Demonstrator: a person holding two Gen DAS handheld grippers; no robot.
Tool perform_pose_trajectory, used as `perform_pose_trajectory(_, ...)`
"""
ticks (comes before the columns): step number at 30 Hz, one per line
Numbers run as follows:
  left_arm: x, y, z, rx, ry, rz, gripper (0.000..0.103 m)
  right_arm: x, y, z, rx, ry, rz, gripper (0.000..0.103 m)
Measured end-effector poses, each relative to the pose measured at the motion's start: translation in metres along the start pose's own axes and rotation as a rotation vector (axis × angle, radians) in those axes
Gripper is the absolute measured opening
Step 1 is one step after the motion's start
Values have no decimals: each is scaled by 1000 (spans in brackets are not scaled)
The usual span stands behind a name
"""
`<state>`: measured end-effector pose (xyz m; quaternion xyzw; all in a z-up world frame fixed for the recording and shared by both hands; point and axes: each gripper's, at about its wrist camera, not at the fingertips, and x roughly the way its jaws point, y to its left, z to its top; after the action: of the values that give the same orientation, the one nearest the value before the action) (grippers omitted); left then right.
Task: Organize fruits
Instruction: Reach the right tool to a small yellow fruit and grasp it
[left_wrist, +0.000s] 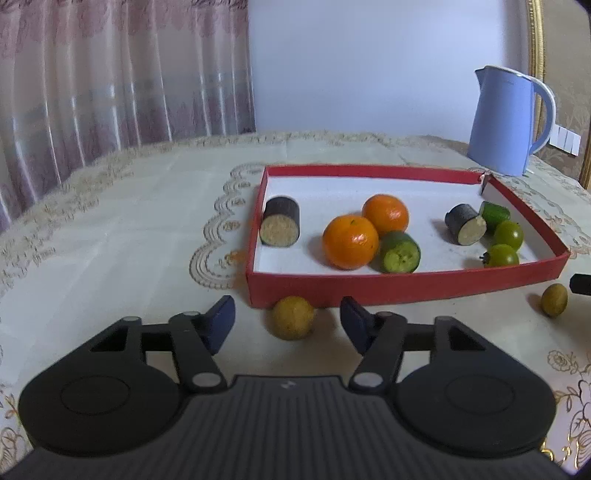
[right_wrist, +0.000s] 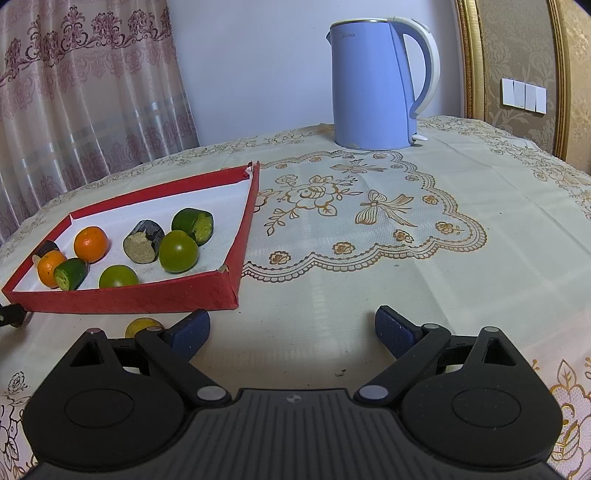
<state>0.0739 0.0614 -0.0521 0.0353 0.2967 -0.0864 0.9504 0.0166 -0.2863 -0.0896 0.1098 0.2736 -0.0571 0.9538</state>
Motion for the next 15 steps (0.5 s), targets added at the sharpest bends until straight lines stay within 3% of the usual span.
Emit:
perform_pose_trajectory(7, 5, -7, -3, 50, 24, -28, 34, -18, 6, -5, -55, -82, 78, 97)
perform_pose_trajectory(15, 6, -3, -4, 25, 18, -48, 33, -37, 46, -17, -187, -110, 111, 97)
